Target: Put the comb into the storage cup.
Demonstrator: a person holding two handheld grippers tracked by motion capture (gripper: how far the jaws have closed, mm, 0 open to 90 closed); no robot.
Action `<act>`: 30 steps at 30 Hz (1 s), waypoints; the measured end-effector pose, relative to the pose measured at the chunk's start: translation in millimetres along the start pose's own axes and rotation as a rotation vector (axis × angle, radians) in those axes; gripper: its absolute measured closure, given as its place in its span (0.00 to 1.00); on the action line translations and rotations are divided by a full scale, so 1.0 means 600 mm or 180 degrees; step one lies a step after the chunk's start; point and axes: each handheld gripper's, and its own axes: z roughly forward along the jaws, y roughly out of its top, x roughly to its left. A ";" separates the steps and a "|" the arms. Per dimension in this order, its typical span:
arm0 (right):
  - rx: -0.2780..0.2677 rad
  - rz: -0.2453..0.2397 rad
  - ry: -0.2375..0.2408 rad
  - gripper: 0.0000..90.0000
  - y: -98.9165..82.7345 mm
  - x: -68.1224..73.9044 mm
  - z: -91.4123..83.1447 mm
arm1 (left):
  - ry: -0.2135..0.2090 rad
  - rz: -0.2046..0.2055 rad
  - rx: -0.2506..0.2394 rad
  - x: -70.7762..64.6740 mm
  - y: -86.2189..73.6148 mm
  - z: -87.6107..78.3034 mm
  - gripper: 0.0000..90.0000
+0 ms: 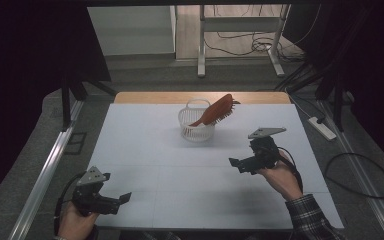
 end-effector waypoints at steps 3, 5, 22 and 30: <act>-0.0002 -0.0001 -0.0007 0.00 -0.005 0.000 -0.005 | 0.0002 0.0005 0.0003 0.000 0.000 0.000 0.00; 0.0012 -0.0004 -0.0013 0.00 -0.010 0.000 -0.010 | 0.0003 0.0007 0.0004 0.000 0.000 0.000 0.00; 0.0053 0.0133 -0.0071 0.00 -0.055 -0.009 -0.045 | 0.0004 0.0015 0.0008 -0.001 0.001 0.000 0.00; 0.0081 0.0161 -0.0133 0.00 -0.077 -0.012 -0.061 | 0.0008 0.0025 0.0012 -0.001 0.001 0.001 0.00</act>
